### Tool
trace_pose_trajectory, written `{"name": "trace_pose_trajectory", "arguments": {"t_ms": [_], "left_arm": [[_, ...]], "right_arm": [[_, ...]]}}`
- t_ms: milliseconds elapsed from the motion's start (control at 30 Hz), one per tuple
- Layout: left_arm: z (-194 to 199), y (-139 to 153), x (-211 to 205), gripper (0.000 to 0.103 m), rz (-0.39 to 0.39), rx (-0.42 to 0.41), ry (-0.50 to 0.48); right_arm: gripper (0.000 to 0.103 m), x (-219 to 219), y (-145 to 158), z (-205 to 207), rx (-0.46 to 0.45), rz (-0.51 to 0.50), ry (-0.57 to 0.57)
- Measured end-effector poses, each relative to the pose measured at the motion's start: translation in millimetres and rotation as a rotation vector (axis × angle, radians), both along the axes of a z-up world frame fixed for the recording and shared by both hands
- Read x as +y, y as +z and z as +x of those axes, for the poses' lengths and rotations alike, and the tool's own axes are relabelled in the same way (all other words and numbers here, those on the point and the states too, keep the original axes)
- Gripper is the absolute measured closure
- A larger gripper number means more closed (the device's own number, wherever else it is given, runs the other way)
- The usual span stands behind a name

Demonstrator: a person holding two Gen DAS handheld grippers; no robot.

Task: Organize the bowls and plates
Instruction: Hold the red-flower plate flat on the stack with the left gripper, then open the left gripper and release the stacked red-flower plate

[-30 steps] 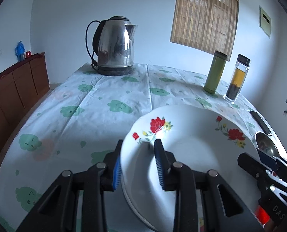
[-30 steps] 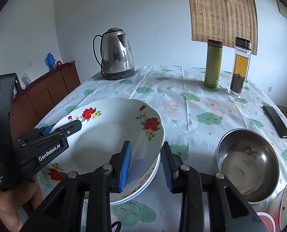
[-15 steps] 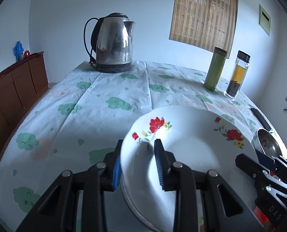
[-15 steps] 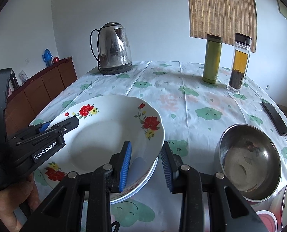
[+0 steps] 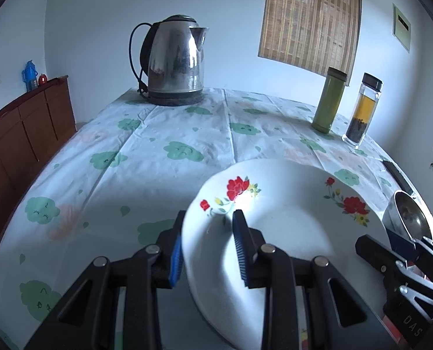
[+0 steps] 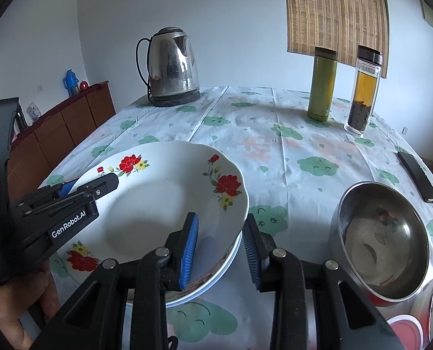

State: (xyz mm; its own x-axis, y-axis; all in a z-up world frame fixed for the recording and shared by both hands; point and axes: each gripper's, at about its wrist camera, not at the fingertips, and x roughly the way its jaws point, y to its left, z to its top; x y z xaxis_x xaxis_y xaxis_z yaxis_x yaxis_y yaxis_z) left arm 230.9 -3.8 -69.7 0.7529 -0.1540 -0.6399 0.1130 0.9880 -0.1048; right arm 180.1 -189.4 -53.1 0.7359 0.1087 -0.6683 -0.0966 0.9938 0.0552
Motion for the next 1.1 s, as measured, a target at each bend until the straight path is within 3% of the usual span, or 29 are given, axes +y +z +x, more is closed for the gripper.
{"name": "trace_pose_trajectory", "arguments": {"t_ms": [1100], "left_arm": [[3,-10,-4,0.075,0.05,0.015,-0.006]], "right_arm": [[0.07,4,-16,7,0.042,-0.033,-0.006]]}}
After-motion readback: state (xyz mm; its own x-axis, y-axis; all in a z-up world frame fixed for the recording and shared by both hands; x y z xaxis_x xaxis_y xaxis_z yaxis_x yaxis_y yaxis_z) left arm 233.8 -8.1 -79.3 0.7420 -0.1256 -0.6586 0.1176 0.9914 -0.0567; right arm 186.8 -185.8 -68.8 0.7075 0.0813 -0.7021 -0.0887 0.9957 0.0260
